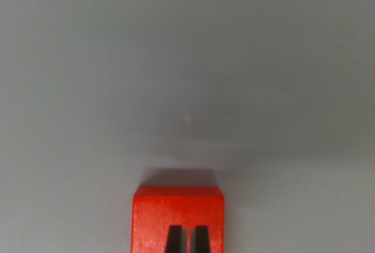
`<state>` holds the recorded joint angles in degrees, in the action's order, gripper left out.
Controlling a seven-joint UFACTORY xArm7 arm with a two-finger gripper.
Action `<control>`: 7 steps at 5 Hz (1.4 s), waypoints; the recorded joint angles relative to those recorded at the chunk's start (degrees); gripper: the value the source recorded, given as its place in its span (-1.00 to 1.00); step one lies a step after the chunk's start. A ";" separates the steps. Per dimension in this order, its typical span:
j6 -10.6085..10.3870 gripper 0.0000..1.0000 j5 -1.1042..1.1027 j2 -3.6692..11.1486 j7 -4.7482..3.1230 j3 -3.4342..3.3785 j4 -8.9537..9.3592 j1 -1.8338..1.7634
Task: Reach red block
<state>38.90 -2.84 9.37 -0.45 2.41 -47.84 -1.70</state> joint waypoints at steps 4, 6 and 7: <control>-2.58 -1.00 0.00 0.47 0.05 0.03 2.15 -0.04; -3.52 -1.00 -0.01 0.64 0.07 0.04 2.93 -0.06; -3.52 -1.00 -0.01 0.64 0.07 0.04 2.93 -0.06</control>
<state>35.38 -2.84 10.02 -0.38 2.44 -44.91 -1.76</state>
